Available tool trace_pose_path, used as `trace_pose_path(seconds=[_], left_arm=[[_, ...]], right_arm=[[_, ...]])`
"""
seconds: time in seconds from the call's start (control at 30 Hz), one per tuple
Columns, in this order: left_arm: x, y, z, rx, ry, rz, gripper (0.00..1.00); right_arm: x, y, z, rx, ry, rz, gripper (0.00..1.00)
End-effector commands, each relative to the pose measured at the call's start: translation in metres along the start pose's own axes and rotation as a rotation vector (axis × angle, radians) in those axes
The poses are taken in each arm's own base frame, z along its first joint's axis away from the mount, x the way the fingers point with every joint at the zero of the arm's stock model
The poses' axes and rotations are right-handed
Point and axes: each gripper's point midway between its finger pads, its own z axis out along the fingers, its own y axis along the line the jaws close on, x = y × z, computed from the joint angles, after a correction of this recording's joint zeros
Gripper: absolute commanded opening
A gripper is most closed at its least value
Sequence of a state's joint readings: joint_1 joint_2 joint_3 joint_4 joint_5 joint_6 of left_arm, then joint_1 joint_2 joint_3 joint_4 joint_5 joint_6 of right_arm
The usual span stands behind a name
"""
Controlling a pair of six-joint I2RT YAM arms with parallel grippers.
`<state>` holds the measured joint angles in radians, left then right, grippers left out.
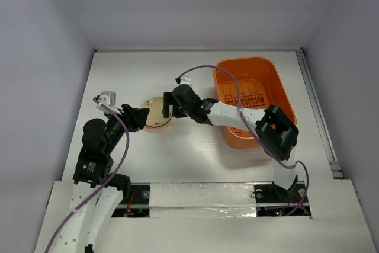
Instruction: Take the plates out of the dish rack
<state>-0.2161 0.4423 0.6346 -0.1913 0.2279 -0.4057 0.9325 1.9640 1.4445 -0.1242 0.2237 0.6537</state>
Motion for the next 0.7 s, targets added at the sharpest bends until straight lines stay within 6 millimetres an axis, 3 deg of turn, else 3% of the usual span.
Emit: trace_pose_path(seconds=[0.0, 0.1, 0.13, 0.17, 0.23, 0.33, 0.37, 0.47, 0.5, 0.53, 0.57, 0.6, 0.63, 0.67], left_arm=[[-0.009, -0.004, 0.002, 0.022, -0.037, 0.005, 0.47], [-0.009, -0.004, 0.002, 0.02, -0.038, 0.005, 0.47], [-0.011, -0.003, 0.002, 0.015, -0.044, 0.005, 0.47], [-0.01, -0.002, 0.002, 0.011, -0.041, 0.004, 0.47], [-0.01, -0.002, 0.003, 0.011, -0.039, 0.004, 0.47], [-0.009, -0.002, 0.004, 0.016, -0.033, 0.004, 0.47], [-0.009, -0.003, 0.004, 0.022, -0.032, 0.005, 0.47], [-0.011, -0.006, 0.003, 0.044, -0.033, 0.014, 0.49], [-0.011, -0.005, 0.003, 0.045, -0.033, 0.015, 0.55], [-0.011, -0.007, 0.004, 0.054, -0.033, 0.016, 0.6], [-0.01, -0.008, 0.004, 0.061, -0.028, 0.018, 0.64], [-0.009, -0.01, 0.005, 0.074, -0.018, 0.019, 0.69], [-0.008, -0.01, 0.007, 0.074, -0.008, 0.02, 0.7], [-0.007, -0.01, 0.008, 0.079, -0.002, 0.024, 0.71]], right_arm=[[-0.042, 0.002, -0.036, 0.023, -0.124, -0.026, 0.87], [-0.052, -0.006, -0.05, 0.048, -0.17, -0.028, 0.81], [-0.064, -0.004, -0.066, 0.036, -0.207, -0.02, 0.66], [-0.064, -0.008, -0.071, 0.04, -0.213, -0.029, 0.48], [-0.076, -0.01, -0.09, 0.048, -0.242, -0.069, 0.0], [-0.107, -0.013, -0.137, 0.064, -0.325, -0.114, 0.0], [-0.126, -0.011, -0.167, 0.044, -0.386, -0.103, 0.0], [-0.145, -0.025, -0.211, 0.062, -0.487, -0.108, 0.0], [-0.155, -0.033, -0.24, 0.064, -0.553, -0.098, 0.0], [-0.16, -0.037, -0.255, 0.063, -0.587, -0.094, 0.03], [-0.163, -0.041, -0.269, 0.061, -0.617, -0.093, 0.08], [-0.174, -0.047, -0.299, 0.053, -0.687, -0.081, 0.14], [-0.172, -0.054, -0.307, 0.062, -0.701, -0.082, 0.34], [-0.173, -0.059, -0.317, 0.066, -0.719, -0.081, 0.46]])
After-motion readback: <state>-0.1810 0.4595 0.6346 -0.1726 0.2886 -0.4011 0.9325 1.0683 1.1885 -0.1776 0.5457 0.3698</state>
